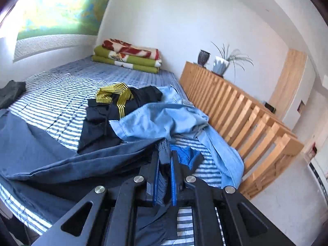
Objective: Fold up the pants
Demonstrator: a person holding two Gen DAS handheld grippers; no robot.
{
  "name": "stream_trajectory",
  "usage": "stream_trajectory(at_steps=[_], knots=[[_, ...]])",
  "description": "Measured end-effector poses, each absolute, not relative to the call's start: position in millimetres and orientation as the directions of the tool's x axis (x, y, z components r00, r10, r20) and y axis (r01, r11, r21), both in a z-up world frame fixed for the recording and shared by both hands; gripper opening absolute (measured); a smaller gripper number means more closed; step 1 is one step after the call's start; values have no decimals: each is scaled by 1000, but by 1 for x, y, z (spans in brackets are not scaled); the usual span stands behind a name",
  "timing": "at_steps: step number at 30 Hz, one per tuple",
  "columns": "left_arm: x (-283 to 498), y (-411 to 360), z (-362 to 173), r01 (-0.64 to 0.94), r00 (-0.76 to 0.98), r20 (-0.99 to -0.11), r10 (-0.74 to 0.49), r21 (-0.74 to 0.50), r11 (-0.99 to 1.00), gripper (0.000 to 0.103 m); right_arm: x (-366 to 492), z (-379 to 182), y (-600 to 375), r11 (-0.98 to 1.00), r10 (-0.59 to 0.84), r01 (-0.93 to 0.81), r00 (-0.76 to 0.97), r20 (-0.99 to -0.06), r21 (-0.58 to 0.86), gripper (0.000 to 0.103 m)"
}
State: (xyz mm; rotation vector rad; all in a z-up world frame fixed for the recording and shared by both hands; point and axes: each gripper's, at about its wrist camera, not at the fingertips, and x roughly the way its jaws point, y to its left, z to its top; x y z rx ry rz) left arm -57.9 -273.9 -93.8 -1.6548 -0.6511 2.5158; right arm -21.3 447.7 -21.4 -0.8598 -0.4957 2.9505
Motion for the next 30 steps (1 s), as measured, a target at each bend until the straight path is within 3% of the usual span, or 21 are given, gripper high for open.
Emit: stream_trajectory(at_steps=[2, 5, 9, 12, 16, 22, 25, 27, 28, 30], knots=[[-68, -251, -87, 117, -414, -861, 297, -374, -920, 0, -4, -55, 455, -943, 78, 141, -786, -614, -300, 15], [-89, -208, -83, 24, -381, -861, 337, -374, -927, 0, 15, -111, 470, -919, 181, 151, -659, -730, -364, 32], [-116, -132, -90, -130, -328, -868, 373, -350, -928, 2, 35, -133, 510, -986, 100, 61, -543, -834, -158, 33], [-134, -73, -115, -213, -239, -891, 386, -340, -916, 3, 36, -129, 535, -998, 2, -49, -526, -851, 28, 36], [-141, -16, -157, -296, -149, -937, 315, -261, -919, 3, 20, -127, 561, -948, -145, -174, -510, -848, 267, 38], [-140, 2, -196, -297, -76, -948, 309, -274, -915, 3, -12, -148, 596, -746, -382, -342, -483, -788, 571, 51], [-142, -5, -197, -269, -76, -935, 346, -315, -910, 3, -34, -159, 592, -751, -392, -360, -430, -813, 553, 51], [-144, -7, -197, -261, -76, -932, 354, -324, -910, 3, -41, -156, 582, -760, -390, -339, -444, -807, 554, 39], [-144, -8, -196, -259, -76, -932, 355, -326, -909, 3, -43, -150, 574, -768, -400, -308, -454, -796, 561, 25], [-146, -5, -195, -266, -77, -935, 347, -316, -911, 3, -43, -126, 553, -834, -349, -209, -516, -782, 510, 24]])
